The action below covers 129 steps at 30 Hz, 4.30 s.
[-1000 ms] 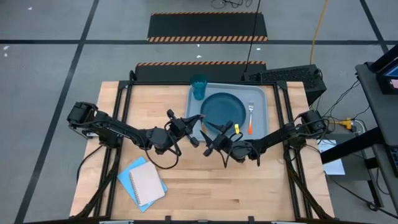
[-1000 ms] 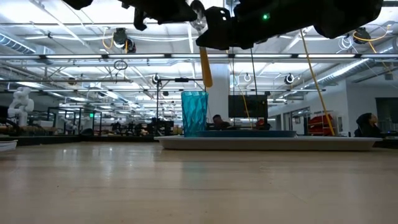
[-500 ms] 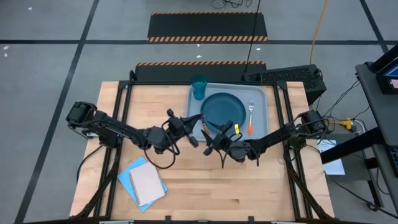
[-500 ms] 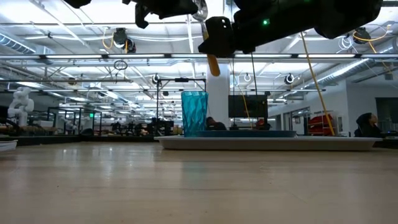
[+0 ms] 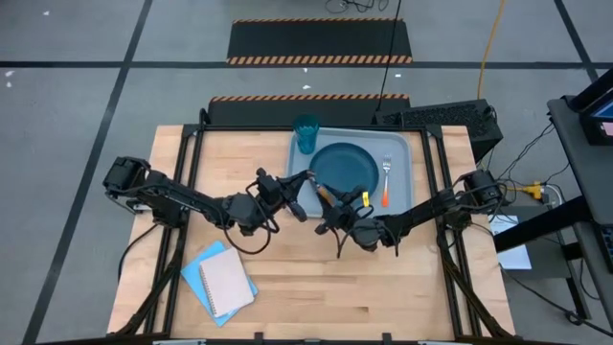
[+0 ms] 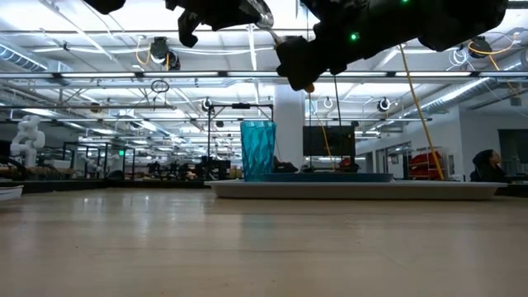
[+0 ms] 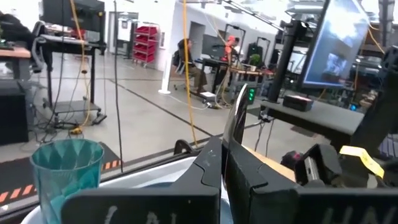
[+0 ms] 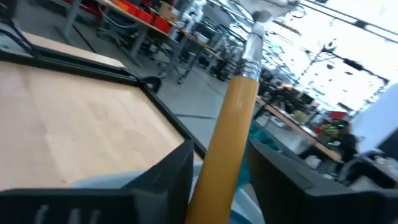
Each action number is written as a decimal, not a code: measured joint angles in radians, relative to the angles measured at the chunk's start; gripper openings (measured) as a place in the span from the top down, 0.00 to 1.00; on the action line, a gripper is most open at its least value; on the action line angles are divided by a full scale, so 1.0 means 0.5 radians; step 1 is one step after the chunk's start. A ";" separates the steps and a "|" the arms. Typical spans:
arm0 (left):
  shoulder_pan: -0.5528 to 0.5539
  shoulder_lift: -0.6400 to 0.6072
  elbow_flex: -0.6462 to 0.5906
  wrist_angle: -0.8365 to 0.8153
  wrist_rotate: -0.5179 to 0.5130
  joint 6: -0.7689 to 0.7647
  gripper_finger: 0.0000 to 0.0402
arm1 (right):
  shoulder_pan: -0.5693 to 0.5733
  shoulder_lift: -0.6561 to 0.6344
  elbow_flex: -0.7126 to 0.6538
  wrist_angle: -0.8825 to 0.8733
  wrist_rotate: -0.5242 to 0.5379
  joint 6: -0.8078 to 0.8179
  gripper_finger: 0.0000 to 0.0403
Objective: Pick and place plate/cup/fork/spoon on tray
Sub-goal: Put the orange spoon on the gray tray to the right of the orange fork
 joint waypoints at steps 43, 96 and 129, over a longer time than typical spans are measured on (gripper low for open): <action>-0.162 -0.820 0.000 -1.700 0.255 -0.283 0.41 | 0.043 -0.347 -0.003 -0.803 0.091 0.741 0.86; -0.159 -1.275 0.001 -2.262 0.231 -0.198 0.40 | -0.707 -1.427 -0.906 -3.090 -1.277 3.934 0.86; -0.166 -1.275 0.001 -2.220 0.231 -0.178 0.40 | -0.880 -1.194 -0.900 -2.955 -1.281 3.734 0.84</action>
